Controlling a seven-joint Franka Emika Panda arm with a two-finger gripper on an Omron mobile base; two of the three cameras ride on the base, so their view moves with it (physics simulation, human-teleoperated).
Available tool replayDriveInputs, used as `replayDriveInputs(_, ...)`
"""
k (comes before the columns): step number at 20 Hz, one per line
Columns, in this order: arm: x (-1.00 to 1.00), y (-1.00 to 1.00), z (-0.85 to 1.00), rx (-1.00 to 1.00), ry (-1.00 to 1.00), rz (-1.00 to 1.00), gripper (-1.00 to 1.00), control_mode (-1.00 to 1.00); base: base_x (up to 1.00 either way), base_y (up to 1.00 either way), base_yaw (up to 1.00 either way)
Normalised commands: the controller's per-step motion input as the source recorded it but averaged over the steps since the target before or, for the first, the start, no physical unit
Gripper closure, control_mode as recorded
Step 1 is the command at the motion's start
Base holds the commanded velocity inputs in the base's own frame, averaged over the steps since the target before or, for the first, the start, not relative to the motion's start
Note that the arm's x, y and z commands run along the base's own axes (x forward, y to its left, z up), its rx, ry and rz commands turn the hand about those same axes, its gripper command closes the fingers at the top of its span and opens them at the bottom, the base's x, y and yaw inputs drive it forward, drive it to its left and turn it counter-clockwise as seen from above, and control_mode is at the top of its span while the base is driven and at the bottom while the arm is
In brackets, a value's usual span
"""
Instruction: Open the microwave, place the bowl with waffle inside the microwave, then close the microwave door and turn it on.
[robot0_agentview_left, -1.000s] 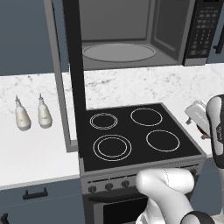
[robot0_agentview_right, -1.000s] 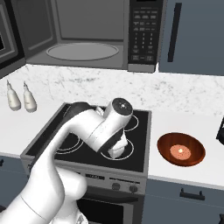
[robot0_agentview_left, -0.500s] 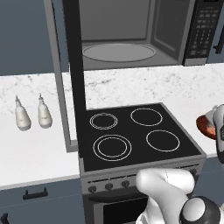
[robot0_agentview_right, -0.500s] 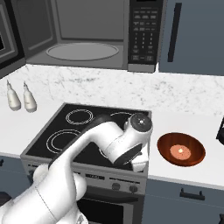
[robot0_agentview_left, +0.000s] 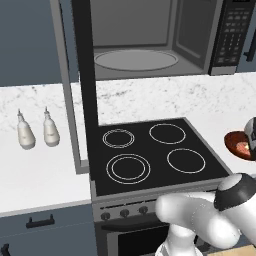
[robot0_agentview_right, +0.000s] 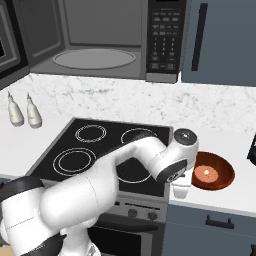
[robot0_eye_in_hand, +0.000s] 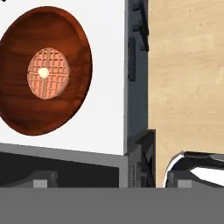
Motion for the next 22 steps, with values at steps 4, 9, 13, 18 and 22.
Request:
replayDriveInputs(4, 0.31, -0.91, -0.28, 0.18, 0.0, -0.03, -1.0, -1.0, 0.0, 0.0, 0.0)
replayDriveInputs(9, 0.4, -0.55, -0.16, 0.13, 0.0, 0.0, -1.0, -1.0, 0.0, 0.0, 0.0)
replayDriveInputs(13, 0.28, -0.42, -0.23, 0.06, 0.0, 0.0, -1.0, -1.0, 0.0, 0.0, 0.0)
replayDriveInputs(18, 0.07, -0.33, -0.39, 0.0, 0.0, 0.0, -1.0, -1.0, 0.0, 0.0, 0.0)
replayDriveInputs(22, 0.14, -0.12, -0.35, 0.0, 0.0, 0.0, -1.0, -1.0, 0.0, 0.0, 0.0)
